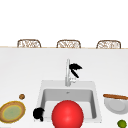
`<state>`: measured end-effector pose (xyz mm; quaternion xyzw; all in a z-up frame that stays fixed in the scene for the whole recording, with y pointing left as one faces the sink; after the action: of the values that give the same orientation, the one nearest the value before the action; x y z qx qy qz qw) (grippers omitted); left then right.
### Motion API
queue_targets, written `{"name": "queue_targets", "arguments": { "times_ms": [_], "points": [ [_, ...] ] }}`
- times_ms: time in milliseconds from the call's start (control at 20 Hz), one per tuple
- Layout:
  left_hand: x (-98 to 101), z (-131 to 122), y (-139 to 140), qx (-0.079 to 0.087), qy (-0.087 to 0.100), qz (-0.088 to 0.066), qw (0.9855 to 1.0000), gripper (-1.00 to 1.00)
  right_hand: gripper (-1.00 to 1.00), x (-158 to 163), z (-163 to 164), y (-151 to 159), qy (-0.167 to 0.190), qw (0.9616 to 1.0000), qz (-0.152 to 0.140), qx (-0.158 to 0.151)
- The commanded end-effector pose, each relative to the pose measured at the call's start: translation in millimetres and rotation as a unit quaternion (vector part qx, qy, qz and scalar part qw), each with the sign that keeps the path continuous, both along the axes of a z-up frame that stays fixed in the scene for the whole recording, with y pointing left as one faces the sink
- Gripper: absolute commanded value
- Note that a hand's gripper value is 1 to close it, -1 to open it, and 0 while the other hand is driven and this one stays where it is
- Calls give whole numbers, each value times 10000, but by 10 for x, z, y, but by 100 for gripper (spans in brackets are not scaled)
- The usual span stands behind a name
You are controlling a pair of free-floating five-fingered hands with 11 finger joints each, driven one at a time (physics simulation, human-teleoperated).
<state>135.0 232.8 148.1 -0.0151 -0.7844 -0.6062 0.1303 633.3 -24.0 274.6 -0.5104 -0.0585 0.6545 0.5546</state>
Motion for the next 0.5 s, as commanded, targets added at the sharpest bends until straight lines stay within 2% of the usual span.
{"name": "queue_targets", "arguments": {
  "times_ms": [0,200,450],
  "points": [
    [0,0,0,0,0,0,10000,0,-100,-138,92,-195,-296,9994,1,184],
    [0,0,0,0,0,0,10000,0,-100,-242,231,-353,-435,9979,126,456],
    [0,0,0,0,0,0,10000,0,-100,-355,419,-571,-468,9963,122,712]
  ]
}}
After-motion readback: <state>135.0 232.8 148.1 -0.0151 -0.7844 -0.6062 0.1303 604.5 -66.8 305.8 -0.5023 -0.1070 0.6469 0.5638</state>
